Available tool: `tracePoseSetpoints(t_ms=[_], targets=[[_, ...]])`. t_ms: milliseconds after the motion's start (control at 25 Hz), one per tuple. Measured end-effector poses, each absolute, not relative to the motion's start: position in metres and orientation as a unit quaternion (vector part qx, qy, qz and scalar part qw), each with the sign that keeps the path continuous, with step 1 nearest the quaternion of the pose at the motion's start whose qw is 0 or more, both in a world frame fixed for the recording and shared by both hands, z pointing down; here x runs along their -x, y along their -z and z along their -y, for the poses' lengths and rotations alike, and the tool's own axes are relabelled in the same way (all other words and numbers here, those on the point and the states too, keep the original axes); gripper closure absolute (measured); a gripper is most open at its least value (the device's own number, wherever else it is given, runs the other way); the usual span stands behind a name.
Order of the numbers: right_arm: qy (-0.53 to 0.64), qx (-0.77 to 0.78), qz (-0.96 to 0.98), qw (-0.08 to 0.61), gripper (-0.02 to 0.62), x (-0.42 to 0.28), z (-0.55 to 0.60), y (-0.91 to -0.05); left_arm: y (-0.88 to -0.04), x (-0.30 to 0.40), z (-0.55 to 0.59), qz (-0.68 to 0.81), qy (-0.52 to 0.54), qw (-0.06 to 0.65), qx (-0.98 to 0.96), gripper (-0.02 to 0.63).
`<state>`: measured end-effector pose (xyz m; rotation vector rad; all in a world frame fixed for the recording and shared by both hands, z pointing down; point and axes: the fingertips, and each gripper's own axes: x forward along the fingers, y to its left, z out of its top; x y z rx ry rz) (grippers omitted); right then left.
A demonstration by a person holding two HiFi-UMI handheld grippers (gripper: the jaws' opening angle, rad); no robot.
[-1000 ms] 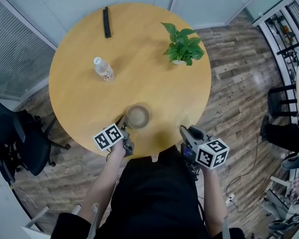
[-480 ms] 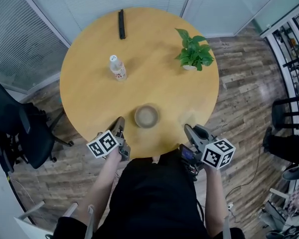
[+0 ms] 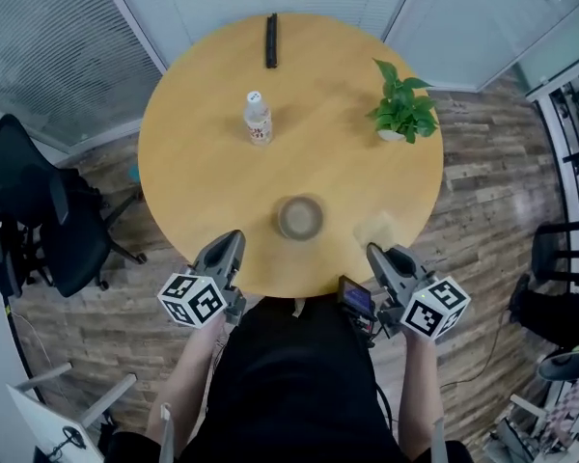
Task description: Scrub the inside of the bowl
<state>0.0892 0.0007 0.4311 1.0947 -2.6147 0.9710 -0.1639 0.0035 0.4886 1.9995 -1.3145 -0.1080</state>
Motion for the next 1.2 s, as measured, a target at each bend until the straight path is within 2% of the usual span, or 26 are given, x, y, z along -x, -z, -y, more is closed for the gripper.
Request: tracePoseSetpoints(t_ms=[280,680,1200], targets=[[-0.276,-0.296,0.91,0.085,0.551,-0.094,-0.025,-0.41,-0.443,0.119,-0.038,0.516,0.009,0.298,-0.803,0.595],[-0.289,-0.26,0.917,0.091,0.551,-0.146,-0.059,-0.422,-0.435,0.033,-0.091,0.513,0.012,0.293,-0.806,0.595],[-0.297,-0.261,0.914,0.088,0.554,-0.192,-0.088,-0.437,-0.42,-0.017,-0.121,0.517,-0.007,0.271,-0.812,0.595]])
